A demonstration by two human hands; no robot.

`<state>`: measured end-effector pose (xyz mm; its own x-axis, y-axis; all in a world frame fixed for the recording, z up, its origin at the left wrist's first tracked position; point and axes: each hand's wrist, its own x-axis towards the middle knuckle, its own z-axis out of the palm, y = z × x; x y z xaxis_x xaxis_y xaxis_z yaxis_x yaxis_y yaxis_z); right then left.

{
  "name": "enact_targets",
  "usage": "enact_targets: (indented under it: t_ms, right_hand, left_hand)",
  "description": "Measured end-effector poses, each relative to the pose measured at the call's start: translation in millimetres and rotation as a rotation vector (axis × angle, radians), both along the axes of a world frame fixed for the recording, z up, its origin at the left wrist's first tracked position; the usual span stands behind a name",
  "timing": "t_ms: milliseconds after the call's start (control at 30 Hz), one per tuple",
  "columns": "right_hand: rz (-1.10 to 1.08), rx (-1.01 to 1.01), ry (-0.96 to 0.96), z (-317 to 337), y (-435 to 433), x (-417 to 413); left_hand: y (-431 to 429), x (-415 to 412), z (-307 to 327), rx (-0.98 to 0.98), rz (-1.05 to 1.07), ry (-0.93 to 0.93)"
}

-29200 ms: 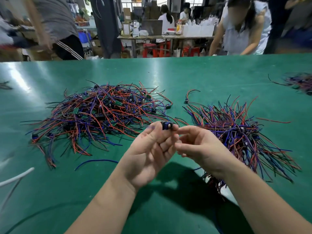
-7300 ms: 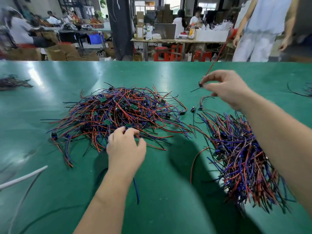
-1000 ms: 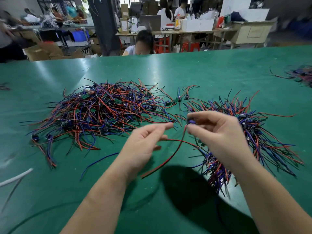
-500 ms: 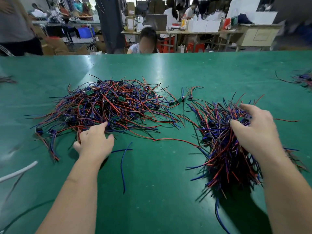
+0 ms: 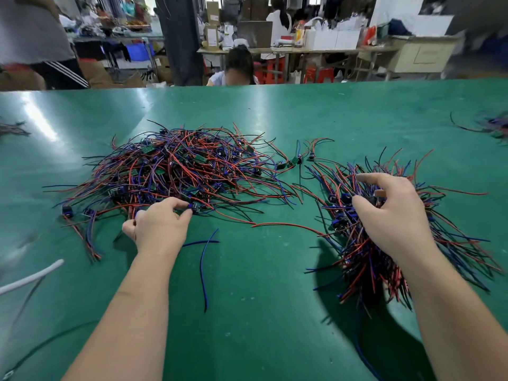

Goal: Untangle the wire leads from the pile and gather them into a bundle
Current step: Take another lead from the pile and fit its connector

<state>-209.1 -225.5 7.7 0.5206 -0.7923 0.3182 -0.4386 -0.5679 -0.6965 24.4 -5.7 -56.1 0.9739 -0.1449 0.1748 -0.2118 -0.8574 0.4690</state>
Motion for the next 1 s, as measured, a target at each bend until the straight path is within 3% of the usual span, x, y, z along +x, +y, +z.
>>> enact_targets:
  t_ms: [200,367,500,600,700,767,867,1000]
  right_hand:
    - [0.037,-0.022,-0.052,-1,4,0]
    - [0.062,-0.064,-0.105,-2,7,1]
    - [0.128,-0.053,-0.242,0,16,3]
    - [0.337,0.089,-0.349,1,27,3]
    - [0.601,0.310,-0.293,0,41,7]
    - [0.713,0.447,-0.272,-3,49,11]
    - [0.773,0.723,-0.410,-6,58,17]
    - [0.621,0.911,-0.584,-3,53,19]
  left_hand:
    - [0,-7,6,0.013,-0.039,-0.039]
    - [2,-19,26,-0.108,-0.068,-0.019]
    - [4,-35,46,-0.282,-0.062,-0.159]
    - [-2,-53,60,-0.499,-0.133,-0.263]
    - [-13,-77,69,-0.651,-0.267,-0.317]
    - [-24,-92,67,-0.632,-0.326,-0.373]
    - [-37,-112,59,-0.551,-0.499,-0.494]
    - [-46,-125,48,-0.442,-0.770,-0.602]
